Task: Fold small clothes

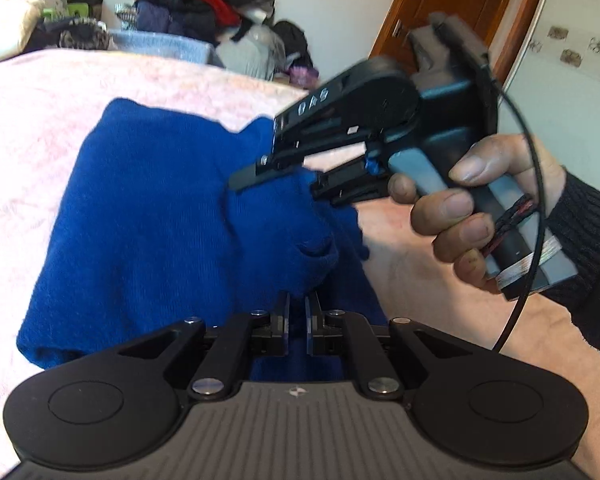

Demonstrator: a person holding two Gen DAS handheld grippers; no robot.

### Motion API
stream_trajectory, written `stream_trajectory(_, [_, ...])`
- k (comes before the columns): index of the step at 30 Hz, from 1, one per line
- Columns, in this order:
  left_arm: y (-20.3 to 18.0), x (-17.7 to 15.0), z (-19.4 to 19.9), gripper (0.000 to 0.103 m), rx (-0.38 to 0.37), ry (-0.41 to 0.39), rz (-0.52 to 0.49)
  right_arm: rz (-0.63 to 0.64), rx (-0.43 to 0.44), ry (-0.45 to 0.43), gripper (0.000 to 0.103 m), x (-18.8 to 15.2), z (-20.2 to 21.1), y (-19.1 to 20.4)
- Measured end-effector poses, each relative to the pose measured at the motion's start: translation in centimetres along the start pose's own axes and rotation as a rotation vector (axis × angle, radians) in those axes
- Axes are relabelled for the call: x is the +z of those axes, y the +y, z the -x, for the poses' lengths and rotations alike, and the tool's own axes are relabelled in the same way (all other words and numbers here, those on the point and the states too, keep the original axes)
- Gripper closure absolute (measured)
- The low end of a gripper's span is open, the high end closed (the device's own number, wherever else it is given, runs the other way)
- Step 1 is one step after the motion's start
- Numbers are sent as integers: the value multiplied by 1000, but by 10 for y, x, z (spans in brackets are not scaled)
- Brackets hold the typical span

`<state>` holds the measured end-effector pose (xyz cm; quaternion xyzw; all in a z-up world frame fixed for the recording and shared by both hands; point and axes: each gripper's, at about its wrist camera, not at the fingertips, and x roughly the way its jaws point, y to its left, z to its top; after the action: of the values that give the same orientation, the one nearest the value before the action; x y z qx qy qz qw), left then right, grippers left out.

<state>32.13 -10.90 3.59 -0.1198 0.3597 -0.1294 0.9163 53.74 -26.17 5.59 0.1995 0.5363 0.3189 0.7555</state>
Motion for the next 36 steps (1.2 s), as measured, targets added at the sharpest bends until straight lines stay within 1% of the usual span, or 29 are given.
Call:
stream_trajectory(4, [1, 3, 6, 96, -7, -7, 13, 21, 48, -33, 82, -1, 18, 3])
stream_trajectory(6, [1, 4, 4, 96, -13, 7, 13, 13, 36, -32, 82, 1, 18, -4])
stream_trajectory(9, [-3, 1, -3, 96, -8, 46, 13, -41, 19, -9, 82, 0, 9, -18])
stream_trajectory(11, [-6, 0, -3, 96, -13, 56, 12, -38, 28, -19, 82, -2, 11, -16])
stream_trajectory(14, [-11, 0, -3, 96, -33, 50, -9, -16, 50, -41, 82, 0, 18, -12])
stream_trajectory(17, [-11, -3, -12, 96, -20, 77, 5, -42, 18, -12, 82, 2, 8, -23])
stream_trajectory(19, [-11, -3, -16, 96, -13, 89, 12, -47, 19, -16, 83, 0, 8, -23])
stream_trajectory(21, [-13, -4, -17, 96, -10, 86, 3, -10, 22, -34, 82, -3, 13, -16])
stream_trajectory(22, [-13, -3, -17, 96, -10, 87, 3, 0, 19, -32, 83, -3, 12, -15])
stream_trajectory(23, [-14, -4, -19, 96, -9, 89, 2, 10, -5, -18, 83, -3, 8, -16])
stream_trajectory(24, [-15, -5, -19, 96, -9, 89, -1, 15, -13, -9, 85, -3, 4, -18])
stream_trajectory(27, [-16, -6, -19, 96, -5, 89, -5, -8, 9, -4, 85, -1, 3, -24])
stream_trajectory(36, [-18, -1, -23, 96, -4, 96, -7, -1, -12, -7, 84, -3, 6, -15])
